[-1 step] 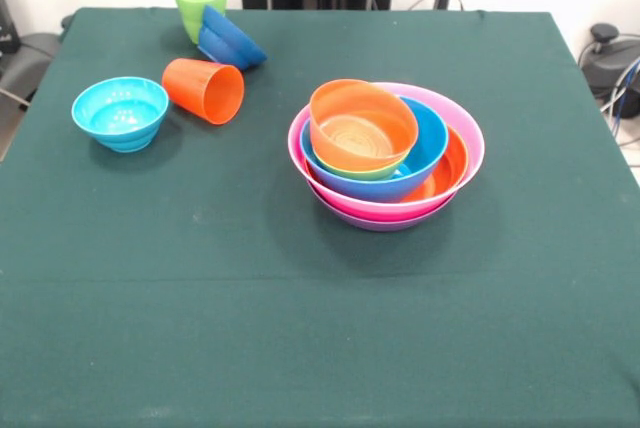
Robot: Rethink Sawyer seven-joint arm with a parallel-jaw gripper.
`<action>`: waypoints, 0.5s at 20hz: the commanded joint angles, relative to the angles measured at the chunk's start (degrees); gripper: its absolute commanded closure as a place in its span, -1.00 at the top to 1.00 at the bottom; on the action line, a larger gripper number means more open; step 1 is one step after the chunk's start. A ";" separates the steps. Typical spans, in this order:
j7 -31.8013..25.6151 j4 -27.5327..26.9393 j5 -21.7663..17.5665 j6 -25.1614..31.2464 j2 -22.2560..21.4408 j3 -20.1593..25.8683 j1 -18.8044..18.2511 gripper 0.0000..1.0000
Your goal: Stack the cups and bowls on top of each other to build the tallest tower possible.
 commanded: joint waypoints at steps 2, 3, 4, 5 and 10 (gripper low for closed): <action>-12.72 0.72 3.94 -5.19 3.28 13.69 -3.48 1.00; -14.02 0.44 4.40 -5.83 3.66 14.20 -4.35 1.00; -15.53 0.18 4.99 -6.38 4.02 14.68 -5.18 1.00; -17.21 0.00 5.74 -6.83 4.29 15.06 -5.89 1.00; -22.27 -0.14 9.03 -7.63 4.74 14.84 -6.41 1.00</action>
